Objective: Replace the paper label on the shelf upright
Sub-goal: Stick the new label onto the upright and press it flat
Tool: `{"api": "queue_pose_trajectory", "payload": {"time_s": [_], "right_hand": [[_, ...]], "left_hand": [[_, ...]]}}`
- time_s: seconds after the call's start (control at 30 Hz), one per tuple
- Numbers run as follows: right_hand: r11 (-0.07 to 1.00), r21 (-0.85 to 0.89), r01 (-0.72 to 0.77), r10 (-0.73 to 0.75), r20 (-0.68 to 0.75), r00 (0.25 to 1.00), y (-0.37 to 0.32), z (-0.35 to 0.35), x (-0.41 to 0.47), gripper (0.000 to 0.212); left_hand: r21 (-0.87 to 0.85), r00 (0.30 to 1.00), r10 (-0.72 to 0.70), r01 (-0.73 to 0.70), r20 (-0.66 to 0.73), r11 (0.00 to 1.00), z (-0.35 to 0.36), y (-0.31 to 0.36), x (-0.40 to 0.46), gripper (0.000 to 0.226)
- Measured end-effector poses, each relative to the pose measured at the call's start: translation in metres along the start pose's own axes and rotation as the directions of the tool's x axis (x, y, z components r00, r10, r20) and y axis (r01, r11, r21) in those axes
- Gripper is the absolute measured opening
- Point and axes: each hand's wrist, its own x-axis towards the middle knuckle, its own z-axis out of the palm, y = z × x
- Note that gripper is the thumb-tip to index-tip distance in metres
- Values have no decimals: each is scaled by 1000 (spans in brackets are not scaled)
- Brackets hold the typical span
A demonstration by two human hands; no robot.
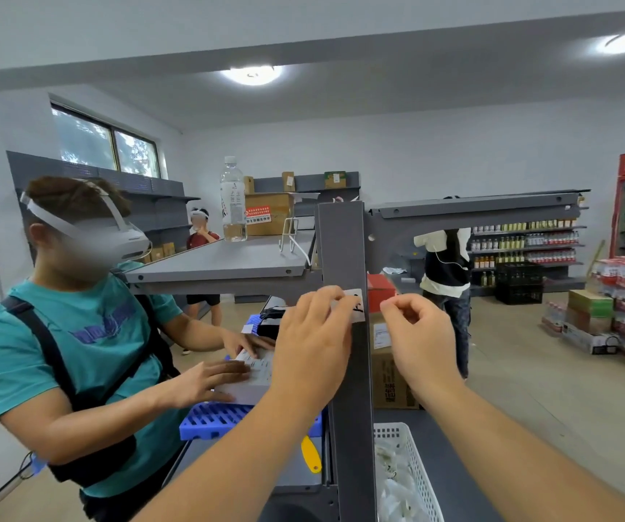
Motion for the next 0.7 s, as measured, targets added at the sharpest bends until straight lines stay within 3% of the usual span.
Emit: {"api": "queue_pose_trajectory", "payload": {"time_s": [0.1, 0.23, 0.7], "right_hand": [[1000, -9, 5, -5, -12, 1000, -3, -4, 0, 18], [1000, 11, -5, 5, -5, 1000, -6, -9, 1, 16], [1000, -5, -24, 23, -28, 999, -8, -22, -1, 19]], "left_hand": [[41, 991, 107, -111, 76, 993, 8, 4, -14, 58], [111, 975, 101, -124, 197, 986, 16, 8, -24, 73], [154, 928, 106, -171, 357, 973, 23, 9, -59, 74]]}}
